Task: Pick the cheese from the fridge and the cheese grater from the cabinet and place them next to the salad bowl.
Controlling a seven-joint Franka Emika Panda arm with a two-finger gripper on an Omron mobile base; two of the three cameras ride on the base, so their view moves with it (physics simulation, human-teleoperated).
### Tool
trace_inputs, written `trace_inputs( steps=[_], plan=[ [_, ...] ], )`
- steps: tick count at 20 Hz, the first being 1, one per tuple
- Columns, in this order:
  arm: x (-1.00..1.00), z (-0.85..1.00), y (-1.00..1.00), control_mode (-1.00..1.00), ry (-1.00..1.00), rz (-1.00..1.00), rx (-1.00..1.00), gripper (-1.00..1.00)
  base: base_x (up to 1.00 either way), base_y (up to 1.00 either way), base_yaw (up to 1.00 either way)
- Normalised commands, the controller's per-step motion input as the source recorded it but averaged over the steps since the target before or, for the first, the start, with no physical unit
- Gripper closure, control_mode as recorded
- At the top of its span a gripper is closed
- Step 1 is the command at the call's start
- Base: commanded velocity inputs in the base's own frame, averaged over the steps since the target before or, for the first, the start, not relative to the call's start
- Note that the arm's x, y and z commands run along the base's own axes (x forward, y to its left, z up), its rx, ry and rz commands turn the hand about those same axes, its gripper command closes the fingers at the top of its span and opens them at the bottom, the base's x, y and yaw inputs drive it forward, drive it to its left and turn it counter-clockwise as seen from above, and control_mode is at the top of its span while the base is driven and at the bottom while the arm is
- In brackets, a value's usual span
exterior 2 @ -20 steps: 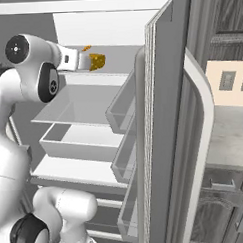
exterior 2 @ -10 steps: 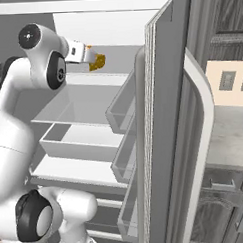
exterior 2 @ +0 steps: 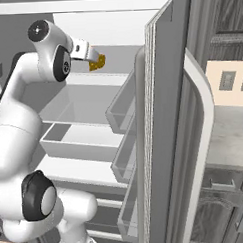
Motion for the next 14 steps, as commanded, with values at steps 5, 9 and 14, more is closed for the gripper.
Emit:
trace_inputs(
  steps=[5, 9, 14],
  plan=[
    [0.45, -0.06, 0.06, -1.00, 0.00, 0.01, 0.00, -1.00, 0.00, 0.00, 0.00],
    [0.49, -0.07, 0.02, -1.00, 0.01, 0.00, 0.00, -1.00, 0.00, 0.00, 0.00],
    [0.46, -0.04, 0.00, -1.00, 0.04, 0.02, 0.00, -1.00, 0.00, 0.00, 0.00]
  ],
)
